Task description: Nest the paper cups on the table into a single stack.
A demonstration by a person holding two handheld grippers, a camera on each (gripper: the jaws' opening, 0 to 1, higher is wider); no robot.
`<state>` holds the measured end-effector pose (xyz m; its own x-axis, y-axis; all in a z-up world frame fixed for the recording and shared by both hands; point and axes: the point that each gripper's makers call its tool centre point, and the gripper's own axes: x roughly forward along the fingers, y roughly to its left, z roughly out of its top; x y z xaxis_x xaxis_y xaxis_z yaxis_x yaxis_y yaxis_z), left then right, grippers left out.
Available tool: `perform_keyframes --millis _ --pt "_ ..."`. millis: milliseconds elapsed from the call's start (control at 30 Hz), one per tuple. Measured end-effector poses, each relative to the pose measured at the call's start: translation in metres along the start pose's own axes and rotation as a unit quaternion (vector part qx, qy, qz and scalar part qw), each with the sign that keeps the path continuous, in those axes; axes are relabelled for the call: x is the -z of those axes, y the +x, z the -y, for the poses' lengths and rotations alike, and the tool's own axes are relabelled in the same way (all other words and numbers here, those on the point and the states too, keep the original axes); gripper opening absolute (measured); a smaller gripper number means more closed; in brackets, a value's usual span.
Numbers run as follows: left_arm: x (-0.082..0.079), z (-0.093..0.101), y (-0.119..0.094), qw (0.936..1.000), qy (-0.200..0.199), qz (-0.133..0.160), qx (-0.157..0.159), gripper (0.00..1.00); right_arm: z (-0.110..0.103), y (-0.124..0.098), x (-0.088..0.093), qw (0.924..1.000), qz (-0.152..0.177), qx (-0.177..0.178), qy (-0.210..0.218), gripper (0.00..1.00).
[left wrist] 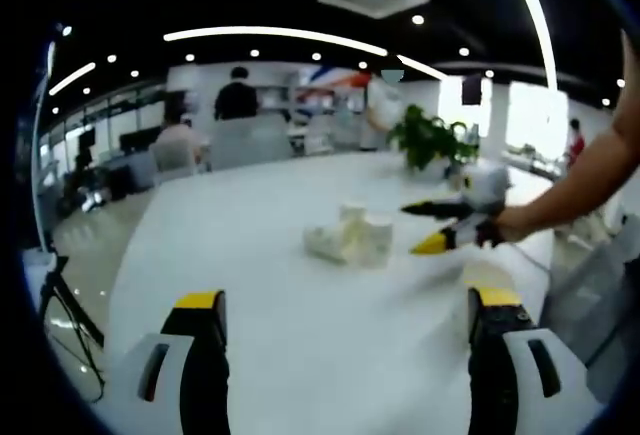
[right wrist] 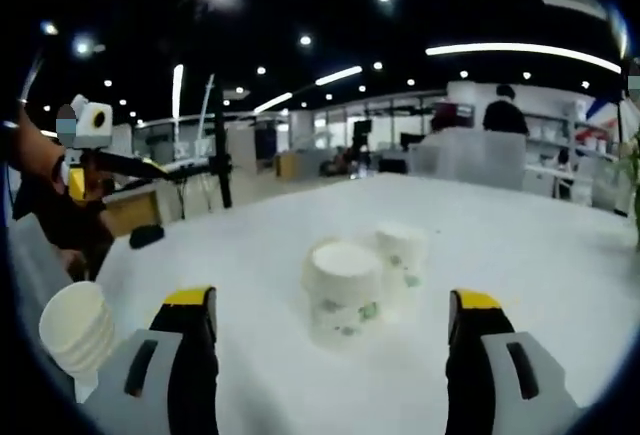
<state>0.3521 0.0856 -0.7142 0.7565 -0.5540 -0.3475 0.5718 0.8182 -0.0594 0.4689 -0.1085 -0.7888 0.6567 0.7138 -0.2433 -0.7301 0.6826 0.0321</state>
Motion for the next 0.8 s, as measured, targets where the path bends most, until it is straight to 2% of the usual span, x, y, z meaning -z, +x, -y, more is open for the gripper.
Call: perform_keyframes --millis 200,433,800 --pt "0.001 -0.006 0.002 1.0000 -0.003 -0.003 -0.002 0.98 0.001 0.017 0.009 0.9997 -0.012 -0.002 -0.023 0.84" --pt "0.007 -0.004 0.007 0.9997 0.011 -0.019 0.007 0.98 0.011 0.031 0.016 0.9998 -0.018 0.007 0.003 0.72" --pt "0.014 0.001 0.009 0.9995 0.007 -0.030 0.009 0.98 0.011 0.045 0.021 0.9996 -0.029 0.004 -0.003 0.55"
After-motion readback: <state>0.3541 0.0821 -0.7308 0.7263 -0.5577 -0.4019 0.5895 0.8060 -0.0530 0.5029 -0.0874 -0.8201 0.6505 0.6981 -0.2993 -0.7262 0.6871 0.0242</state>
